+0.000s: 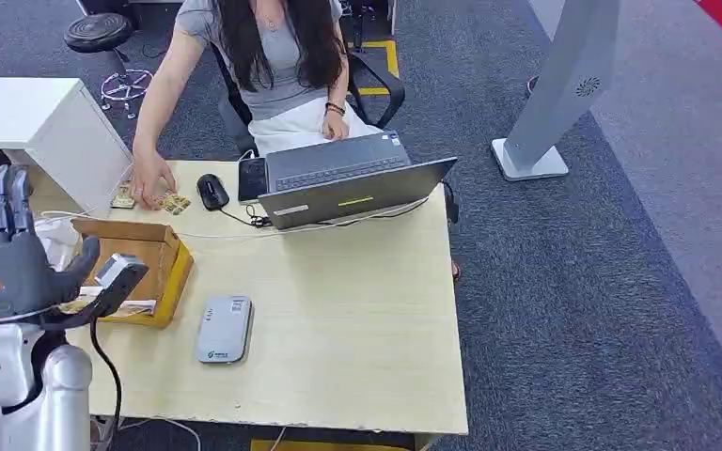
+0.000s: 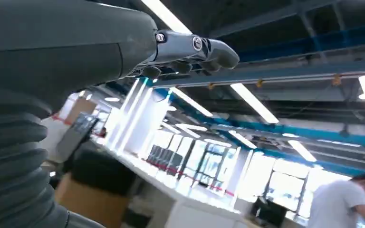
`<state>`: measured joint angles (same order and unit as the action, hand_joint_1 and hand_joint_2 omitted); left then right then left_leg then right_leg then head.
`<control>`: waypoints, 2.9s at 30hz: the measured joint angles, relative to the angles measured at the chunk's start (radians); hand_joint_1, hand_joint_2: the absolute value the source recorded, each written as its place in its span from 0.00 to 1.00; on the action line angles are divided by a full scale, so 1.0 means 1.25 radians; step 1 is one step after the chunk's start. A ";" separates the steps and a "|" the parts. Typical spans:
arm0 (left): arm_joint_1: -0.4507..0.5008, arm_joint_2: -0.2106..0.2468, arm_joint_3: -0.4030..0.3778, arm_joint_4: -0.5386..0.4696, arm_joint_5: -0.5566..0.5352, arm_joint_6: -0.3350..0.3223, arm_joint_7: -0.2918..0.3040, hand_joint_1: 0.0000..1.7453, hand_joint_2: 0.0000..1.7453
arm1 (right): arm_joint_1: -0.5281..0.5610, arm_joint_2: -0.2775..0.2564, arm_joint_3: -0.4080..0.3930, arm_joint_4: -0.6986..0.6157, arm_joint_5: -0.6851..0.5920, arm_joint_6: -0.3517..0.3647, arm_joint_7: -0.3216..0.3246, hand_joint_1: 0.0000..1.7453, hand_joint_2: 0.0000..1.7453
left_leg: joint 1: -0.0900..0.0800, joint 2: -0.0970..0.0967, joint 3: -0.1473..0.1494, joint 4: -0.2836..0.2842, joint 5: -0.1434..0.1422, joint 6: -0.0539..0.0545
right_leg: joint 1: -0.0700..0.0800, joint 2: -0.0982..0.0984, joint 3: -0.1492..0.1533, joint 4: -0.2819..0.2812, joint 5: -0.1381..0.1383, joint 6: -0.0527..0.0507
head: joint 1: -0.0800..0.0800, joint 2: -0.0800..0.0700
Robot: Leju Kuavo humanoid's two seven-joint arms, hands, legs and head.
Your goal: Pass the card to the sensor for recognition and then transmit it.
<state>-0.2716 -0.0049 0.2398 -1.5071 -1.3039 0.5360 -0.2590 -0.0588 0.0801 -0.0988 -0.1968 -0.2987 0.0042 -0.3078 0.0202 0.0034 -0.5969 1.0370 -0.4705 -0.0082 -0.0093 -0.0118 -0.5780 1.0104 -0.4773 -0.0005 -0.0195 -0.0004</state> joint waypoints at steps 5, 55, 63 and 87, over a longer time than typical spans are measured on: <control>-0.071 0.048 -0.068 0.085 -0.027 0.009 0.026 0.00 1.00 | 0.001 0.002 0.014 0.000 0.008 0.000 0.009 0.00 1.00 | -0.001 0.002 0.000 0.000 0.000 0.000 | 0.000 0.003 -0.002 0.000 0.000 0.001 | 0.000 0.000; -0.179 0.087 -0.151 0.224 -0.062 -0.012 0.095 1.00 1.00 | 0.003 0.008 0.034 0.005 0.047 -0.002 0.031 0.00 1.00 | 0.000 0.002 -0.003 0.000 -0.001 0.001 | 0.000 0.003 -0.003 -0.001 0.000 0.001 | 0.000 0.000; -0.179 0.090 -0.151 0.225 -0.059 -0.013 0.092 1.00 1.00 | 0.003 0.008 0.034 0.006 0.048 -0.002 0.037 0.00 1.00 | 0.000 0.002 -0.003 0.000 -0.001 0.001 | 0.000 0.003 -0.003 -0.001 0.000 0.001 | 0.000 0.000; -0.014 0.077 -0.307 0.175 -0.060 -0.318 0.152 1.00 1.00 | 0.011 0.013 0.016 0.006 0.029 -0.012 0.034 0.00 1.00 | 0.000 0.002 -0.003 0.000 -0.002 0.002 | 0.000 0.003 -0.004 -0.001 -0.001 0.002 | 0.000 0.000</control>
<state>-0.2891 0.0912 -0.1435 -1.2883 -1.3794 0.1384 -0.0694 -0.0449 0.0965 -0.0794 -0.1892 -0.2621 -0.0111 -0.2659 0.0196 0.0064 -0.6009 1.0373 -0.4728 -0.0061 -0.0095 -0.0078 -0.5825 1.0092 -0.4783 0.0017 -0.0195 -0.0004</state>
